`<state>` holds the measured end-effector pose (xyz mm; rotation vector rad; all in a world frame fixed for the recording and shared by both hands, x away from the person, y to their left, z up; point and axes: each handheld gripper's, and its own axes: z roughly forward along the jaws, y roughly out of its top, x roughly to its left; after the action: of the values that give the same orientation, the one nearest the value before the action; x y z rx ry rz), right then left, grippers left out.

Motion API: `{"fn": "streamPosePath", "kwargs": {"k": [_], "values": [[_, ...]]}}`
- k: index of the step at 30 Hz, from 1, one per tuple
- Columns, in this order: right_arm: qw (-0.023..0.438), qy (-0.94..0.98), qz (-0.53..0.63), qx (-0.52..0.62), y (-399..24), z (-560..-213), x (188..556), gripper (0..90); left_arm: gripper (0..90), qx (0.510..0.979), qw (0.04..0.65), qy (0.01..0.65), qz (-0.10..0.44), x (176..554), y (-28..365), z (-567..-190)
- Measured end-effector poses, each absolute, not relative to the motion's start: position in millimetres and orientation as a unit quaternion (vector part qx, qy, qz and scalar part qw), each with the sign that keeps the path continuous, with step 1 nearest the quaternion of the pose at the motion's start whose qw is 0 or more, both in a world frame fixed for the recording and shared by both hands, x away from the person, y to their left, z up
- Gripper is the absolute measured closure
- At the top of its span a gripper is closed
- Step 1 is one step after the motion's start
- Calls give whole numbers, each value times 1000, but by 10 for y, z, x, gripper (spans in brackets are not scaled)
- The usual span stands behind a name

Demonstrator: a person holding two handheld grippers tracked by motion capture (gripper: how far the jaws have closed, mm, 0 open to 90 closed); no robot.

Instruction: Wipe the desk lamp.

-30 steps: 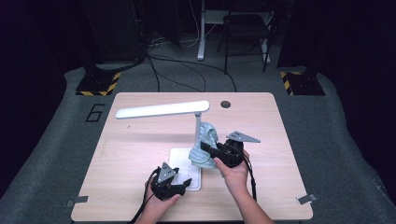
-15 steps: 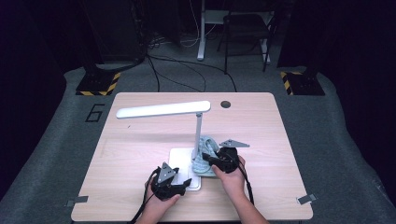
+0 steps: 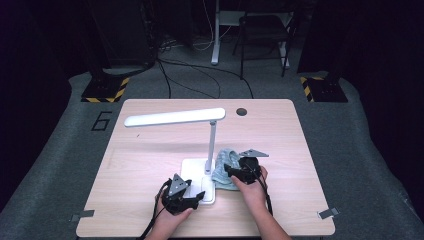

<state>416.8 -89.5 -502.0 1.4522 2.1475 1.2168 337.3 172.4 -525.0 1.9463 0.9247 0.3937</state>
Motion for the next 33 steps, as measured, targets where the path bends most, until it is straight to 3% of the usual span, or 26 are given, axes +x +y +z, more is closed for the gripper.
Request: {"fn": "streamPosePath", "kwargs": {"k": [6,17,33], "values": [[135,758,415,485,-811,-5084,4180,576,302,791,457,374,160,3375,1726,-5249],[128,777,407,463,-628,-5162,4150,670,302,789,459,374,163,3377,1724,-5254],[62,786,430,439,-747,-5188,3852,701,302,791,456,375,160,3371,1723,-5247]]}}
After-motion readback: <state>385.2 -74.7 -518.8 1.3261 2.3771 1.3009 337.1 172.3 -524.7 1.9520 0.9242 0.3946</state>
